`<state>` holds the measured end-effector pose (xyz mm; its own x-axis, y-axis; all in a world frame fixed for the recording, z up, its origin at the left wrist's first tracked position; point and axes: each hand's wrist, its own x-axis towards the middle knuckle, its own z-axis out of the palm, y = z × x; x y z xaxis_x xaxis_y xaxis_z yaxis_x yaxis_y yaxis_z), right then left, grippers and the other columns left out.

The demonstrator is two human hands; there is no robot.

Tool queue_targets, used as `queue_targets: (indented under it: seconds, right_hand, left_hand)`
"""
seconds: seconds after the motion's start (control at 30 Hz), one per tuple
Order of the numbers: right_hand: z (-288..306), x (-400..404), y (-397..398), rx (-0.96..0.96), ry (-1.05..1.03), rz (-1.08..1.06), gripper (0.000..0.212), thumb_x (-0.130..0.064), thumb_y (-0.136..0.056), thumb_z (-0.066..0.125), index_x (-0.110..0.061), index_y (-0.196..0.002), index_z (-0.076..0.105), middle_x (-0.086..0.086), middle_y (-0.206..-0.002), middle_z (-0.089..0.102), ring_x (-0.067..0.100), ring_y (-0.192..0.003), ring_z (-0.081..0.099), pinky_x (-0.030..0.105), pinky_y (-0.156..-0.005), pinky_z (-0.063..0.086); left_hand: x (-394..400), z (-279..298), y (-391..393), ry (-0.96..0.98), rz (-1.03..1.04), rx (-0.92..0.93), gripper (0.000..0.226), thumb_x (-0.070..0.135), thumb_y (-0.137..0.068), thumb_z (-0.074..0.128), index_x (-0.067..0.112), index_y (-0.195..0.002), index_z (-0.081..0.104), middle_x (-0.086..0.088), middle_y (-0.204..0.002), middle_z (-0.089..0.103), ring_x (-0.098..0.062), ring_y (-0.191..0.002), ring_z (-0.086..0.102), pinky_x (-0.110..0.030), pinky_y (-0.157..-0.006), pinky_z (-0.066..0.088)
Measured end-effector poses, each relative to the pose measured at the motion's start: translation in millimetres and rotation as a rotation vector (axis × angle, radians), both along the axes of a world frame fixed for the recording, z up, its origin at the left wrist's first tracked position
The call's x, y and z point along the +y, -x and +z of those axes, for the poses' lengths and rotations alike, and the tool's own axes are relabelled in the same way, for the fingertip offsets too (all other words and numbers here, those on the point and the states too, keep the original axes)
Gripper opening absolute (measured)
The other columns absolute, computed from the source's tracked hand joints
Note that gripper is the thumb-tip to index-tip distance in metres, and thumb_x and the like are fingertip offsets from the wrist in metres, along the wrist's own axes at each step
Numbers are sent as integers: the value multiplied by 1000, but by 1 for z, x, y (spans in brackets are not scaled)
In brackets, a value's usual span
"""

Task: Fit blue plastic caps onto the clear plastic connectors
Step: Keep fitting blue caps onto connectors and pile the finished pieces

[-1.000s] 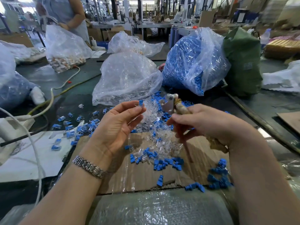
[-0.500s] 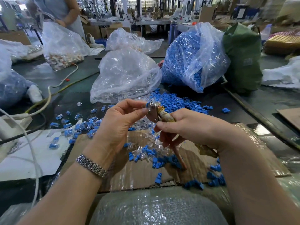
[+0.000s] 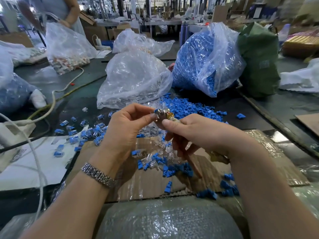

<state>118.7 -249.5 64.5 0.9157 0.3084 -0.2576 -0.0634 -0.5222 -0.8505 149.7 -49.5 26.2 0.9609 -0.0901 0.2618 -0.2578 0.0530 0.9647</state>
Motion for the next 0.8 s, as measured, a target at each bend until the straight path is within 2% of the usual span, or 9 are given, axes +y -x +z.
queue_targets:
  seconds: [0.07, 0.13, 0.27, 0.37, 0.43, 0.47, 0.53, 0.67, 0.8]
  right_hand:
    - [3, -9, 0, -25, 12, -50, 55, -61, -94, 54, -9, -97, 71, 6, -76, 74, 20, -66, 72, 35, -65, 60]
    - [3, -20, -5, -128, 157, -162, 45, -58, -94, 58, -14, -85, 67, 2, -72, 70, 17, -61, 66, 34, -64, 54]
    - [-5, -30, -17, -214, 509, -336, 35, -33, -90, 63, -13, -65, 47, 6, -63, 48, 23, -57, 45, 31, -54, 32]
    - [-16, -26, -20, -190, 655, -392, 26, -29, -88, 63, -9, -76, 52, 13, -85, 58, 30, -79, 55, 32, -57, 38]
    - [-21, -23, -21, -148, 719, -411, 28, -30, -91, 63, -8, -103, 51, 17, -114, 55, 37, -105, 54, 41, -82, 50]
    - [-21, -22, -21, -125, 741, -413, 38, -32, -92, 63, -9, -117, 47, 18, -124, 51, 39, -114, 51, 46, -94, 49]
    - [-23, -21, -24, -113, 764, -410, 54, -35, -91, 66, -13, -134, 41, 18, -134, 48, 39, -123, 47, 52, -103, 45]
    - [-25, -20, -25, -177, 776, -388, 61, -44, -89, 71, -22, -138, 40, 14, -140, 40, 37, -130, 39, 55, -107, 40]
    - [-27, -12, -28, -462, 843, -261, 30, -31, -91, 70, -40, -118, 59, 0, -123, 36, 28, -123, 32, 51, -102, 31]
  left_hand:
    - [8, 1, -2, -104, 81, -41, 18, 12, -82, 80, 26, -93, 76, 4, -94, 77, -8, -90, 72, -17, -79, 55]
    - [18, 0, -4, -328, 236, -71, 21, 9, -87, 76, 27, -97, 73, 7, -91, 74, -5, -86, 69, -16, -74, 57]
    - [35, 0, -4, -791, 600, -13, 14, 13, -85, 69, 23, -92, 75, -4, -98, 71, -23, -92, 65, -43, -85, 54]
    - [39, 2, -4, -1063, 694, 0, 14, 16, -85, 68, 25, -94, 74, -11, -108, 63, -34, -108, 56, -52, -94, 43]
    - [33, 1, -2, -1027, 615, -87, 16, 12, -85, 68, 23, -95, 73, -8, -105, 59, -31, -106, 56, -48, -93, 45]
    - [28, 0, -1, -969, 524, -128, 16, 10, -85, 67, 22, -95, 72, -4, -102, 59, -25, -101, 58, -41, -88, 47]
    - [16, -1, 2, -886, 314, -155, 16, 9, -89, 67, 23, -95, 71, 5, -97, 60, -10, -88, 60, -18, -75, 45]
    - [-1, -6, 6, -879, 53, -180, 15, 16, -95, 66, 24, -106, 70, 14, -98, 64, 2, -88, 62, -23, -83, 57]
    - [-9, -11, 5, -932, 17, -209, 14, 24, -94, 70, 25, -107, 71, 15, -96, 67, 1, -88, 64, -30, -87, 57]
